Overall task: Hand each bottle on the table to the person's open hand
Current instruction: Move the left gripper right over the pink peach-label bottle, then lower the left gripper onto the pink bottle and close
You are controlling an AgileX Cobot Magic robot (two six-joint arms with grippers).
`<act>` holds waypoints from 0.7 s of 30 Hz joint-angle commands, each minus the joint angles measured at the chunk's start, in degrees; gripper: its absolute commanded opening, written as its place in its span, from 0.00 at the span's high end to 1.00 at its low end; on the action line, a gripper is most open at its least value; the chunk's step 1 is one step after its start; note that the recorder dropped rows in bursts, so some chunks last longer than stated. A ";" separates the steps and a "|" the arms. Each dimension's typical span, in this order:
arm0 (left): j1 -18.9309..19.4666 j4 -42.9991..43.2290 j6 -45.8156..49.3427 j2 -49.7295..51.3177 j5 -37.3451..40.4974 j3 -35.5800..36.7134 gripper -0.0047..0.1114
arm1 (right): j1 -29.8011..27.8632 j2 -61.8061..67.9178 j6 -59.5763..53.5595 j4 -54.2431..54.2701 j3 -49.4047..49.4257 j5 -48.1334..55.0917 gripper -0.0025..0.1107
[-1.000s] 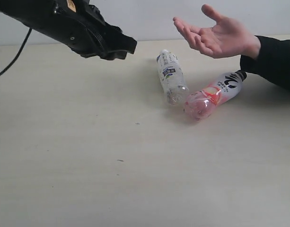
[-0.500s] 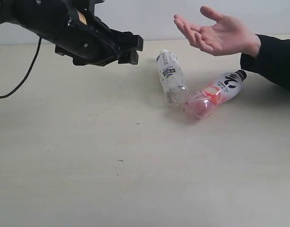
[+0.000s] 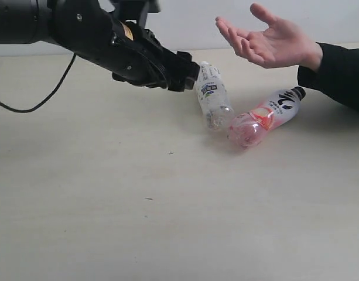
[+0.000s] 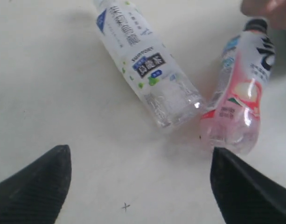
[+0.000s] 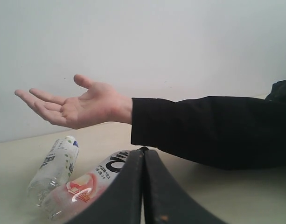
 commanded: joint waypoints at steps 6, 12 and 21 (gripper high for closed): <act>-5.69 -0.39 14.18 1.97 -5.80 -1.38 0.29 | 0.08 -0.35 -0.13 -0.04 0.32 -0.63 0.98; -10.29 -0.39 19.12 8.36 0.21 -9.06 0.29 | 0.08 -0.35 -0.13 -0.04 0.32 -0.63 0.98; -13.11 -0.39 21.94 20.36 8.68 -24.28 0.29 | 0.08 -0.35 -0.13 -0.04 0.32 -0.63 0.98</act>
